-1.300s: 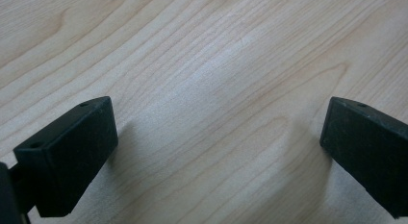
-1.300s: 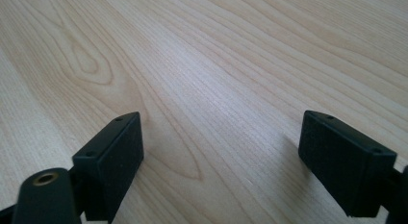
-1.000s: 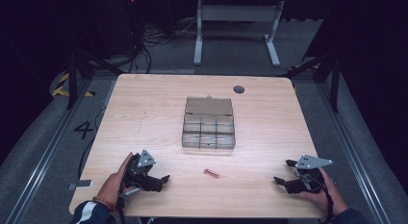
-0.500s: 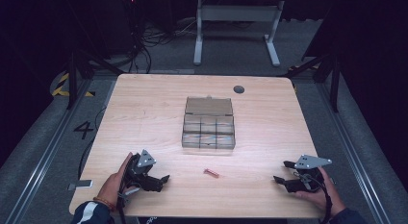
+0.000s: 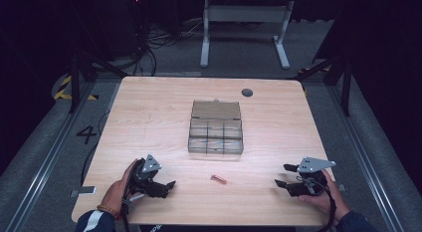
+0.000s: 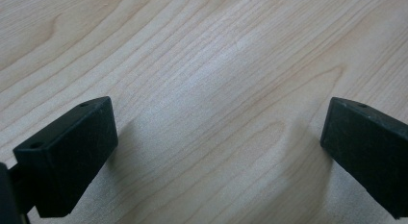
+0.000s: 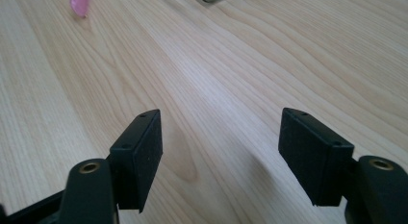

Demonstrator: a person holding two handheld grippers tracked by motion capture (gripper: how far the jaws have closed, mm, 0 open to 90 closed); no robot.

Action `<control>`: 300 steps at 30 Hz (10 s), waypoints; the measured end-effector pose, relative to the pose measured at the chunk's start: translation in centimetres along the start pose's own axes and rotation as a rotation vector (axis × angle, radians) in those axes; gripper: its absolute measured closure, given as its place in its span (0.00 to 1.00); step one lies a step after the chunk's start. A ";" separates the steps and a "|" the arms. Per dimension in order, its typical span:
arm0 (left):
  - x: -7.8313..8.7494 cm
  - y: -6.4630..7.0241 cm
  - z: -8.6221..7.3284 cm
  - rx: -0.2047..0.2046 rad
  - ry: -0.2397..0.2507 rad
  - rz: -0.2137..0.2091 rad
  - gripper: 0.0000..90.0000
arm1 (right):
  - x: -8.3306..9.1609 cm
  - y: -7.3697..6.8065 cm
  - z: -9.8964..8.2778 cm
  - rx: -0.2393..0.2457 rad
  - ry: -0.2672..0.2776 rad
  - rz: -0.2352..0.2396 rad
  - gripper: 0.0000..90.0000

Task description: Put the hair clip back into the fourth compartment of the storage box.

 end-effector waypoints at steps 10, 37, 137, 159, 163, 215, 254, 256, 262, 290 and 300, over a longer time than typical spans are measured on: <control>0.0 0.0 0.0 0.005 -0.001 0.001 0.00 | -1.6 -1.4 2.2 0.044 0.009 0.058 0.41; 0.0 0.0 0.0 0.005 -0.001 0.001 0.00 | -5.5 -5.7 6.0 0.174 0.009 0.136 0.46; 0.0 -0.1 0.0 0.005 0.001 -0.002 0.00 | -7.8 -6.9 12.3 0.274 0.071 0.176 0.94; 0.0 -0.1 0.0 0.004 0.001 -0.002 0.00 | -9.6 -7.0 15.1 0.259 0.081 0.156 0.94; 0.0 -0.1 0.0 0.004 0.001 -0.002 0.00 | -9.9 -6.9 15.5 0.255 0.086 0.155 0.94; 0.0 0.0 0.0 0.006 0.002 -0.002 0.00 | -16.5 -5.7 20.6 0.200 0.007 0.129 0.94; 0.0 0.0 0.0 0.005 0.003 -0.001 0.00 | -19.2 -6.0 20.6 0.195 -0.068 0.110 0.94; 0.0 0.0 0.0 0.005 0.003 -0.001 0.00 | -19.1 -6.0 20.5 0.195 -0.068 0.111 0.94; 0.0 0.0 0.0 0.005 0.003 -0.001 0.00 | -19.0 -6.1 20.5 0.206 -0.069 0.109 0.94; 0.0 0.0 0.0 0.005 0.001 -0.002 0.00 | -15.5 -6.3 19.5 0.260 -0.057 0.104 0.84; 0.0 -0.1 0.0 0.005 0.001 -0.002 0.00 | -13.8 -6.0 18.8 0.271 -0.052 0.097 0.80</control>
Point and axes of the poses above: each handheld gripper's, and its own axes: x roughly backward along the jaws, z roughly out of its top, y roughly to its right, the point moved 2 cm from there along -x, roughly forward along the jaws, and after that the axes turned 3 degrees about -z, right-handed, at the moved point
